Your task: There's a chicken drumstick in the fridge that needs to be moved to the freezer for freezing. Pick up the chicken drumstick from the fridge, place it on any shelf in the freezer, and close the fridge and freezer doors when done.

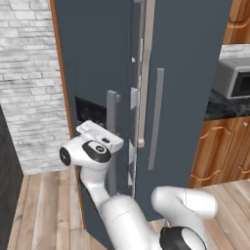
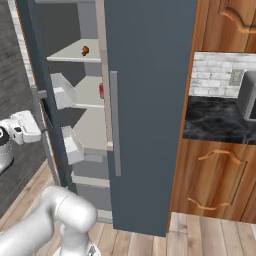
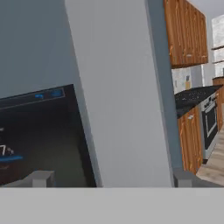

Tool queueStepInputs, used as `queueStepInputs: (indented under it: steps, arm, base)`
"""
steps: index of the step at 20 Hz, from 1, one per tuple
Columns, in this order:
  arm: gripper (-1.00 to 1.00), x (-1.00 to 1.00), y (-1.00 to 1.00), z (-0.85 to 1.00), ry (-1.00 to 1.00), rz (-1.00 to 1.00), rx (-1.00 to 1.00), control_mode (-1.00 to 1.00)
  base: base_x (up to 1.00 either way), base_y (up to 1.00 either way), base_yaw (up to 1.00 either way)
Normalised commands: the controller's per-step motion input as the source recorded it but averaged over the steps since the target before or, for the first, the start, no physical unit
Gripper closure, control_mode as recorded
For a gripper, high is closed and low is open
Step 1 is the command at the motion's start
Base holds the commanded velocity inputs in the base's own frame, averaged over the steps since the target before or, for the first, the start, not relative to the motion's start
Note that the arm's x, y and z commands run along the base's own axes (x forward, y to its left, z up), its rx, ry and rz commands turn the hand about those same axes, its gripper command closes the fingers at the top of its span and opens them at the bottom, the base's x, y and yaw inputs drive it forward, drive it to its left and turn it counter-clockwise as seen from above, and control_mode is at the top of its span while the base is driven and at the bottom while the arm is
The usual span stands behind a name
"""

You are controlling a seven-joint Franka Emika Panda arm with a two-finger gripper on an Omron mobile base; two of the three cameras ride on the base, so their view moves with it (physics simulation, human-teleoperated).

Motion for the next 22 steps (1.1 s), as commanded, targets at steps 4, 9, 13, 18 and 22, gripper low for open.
queueStepInputs:
  steps: [4,9,13,18,22]
  arm:
    - [-1.0,0.42,-1.0,0.0,0.0,0.0,0.18,-1.0]
    - [-1.0,0.31,-0.9,0.03,0.0,0.0,0.18,-1.0]
    - [-1.0,0.58,-0.74,0.01,0.0,0.06,0.19,-1.0]
    - [-1.0,0.84,-0.54,0.03,0.0,0.09,0.15,-1.0]
    - [-1.0,0.96,-0.39,0.0,0.0,0.08,0.1,-1.0]
  base:
    - [0.0,0.0,0.0]
    - [0.0,0.0,0.0]
    - [0.0,0.0,0.0]
    - [0.0,0.0,0.0]
    - [0.0,0.0,0.0]
